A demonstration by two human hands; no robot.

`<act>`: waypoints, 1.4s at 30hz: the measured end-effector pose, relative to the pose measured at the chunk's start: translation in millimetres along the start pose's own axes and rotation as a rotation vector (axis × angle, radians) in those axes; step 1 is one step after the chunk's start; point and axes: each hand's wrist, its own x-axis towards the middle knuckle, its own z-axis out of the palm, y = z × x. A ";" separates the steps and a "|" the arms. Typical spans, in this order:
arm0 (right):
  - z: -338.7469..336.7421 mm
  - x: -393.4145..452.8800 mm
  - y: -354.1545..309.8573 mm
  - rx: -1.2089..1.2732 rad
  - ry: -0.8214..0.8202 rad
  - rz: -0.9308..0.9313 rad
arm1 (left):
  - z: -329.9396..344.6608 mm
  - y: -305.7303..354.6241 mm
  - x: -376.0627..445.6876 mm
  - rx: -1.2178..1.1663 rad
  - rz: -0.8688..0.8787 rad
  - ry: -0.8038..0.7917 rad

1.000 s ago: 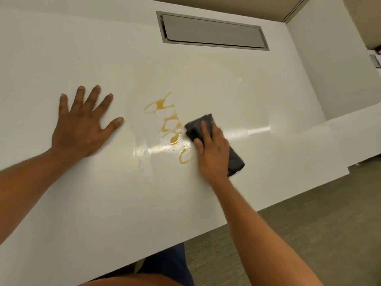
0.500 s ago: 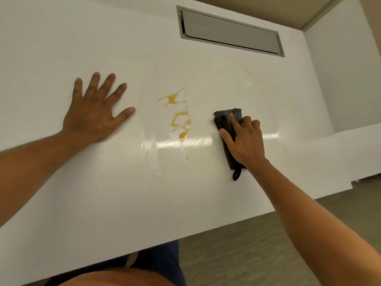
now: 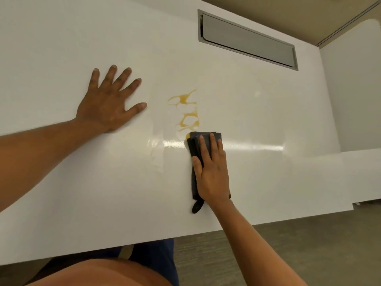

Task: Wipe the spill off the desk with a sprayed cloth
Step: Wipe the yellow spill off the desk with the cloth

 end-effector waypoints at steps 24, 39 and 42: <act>-28.2 -21.4 44.2 0.000 -0.195 -0.351 | -4.9 2.8 -4.0 -0.033 0.009 0.029; -23.4 22.3 13.4 0.053 -0.102 -0.193 | -3.9 2.5 -3.3 -0.030 0.028 0.065; -11.2 -3.3 -15.8 0.025 -0.167 -0.367 | -3.2 1.9 -2.7 -0.020 0.024 0.073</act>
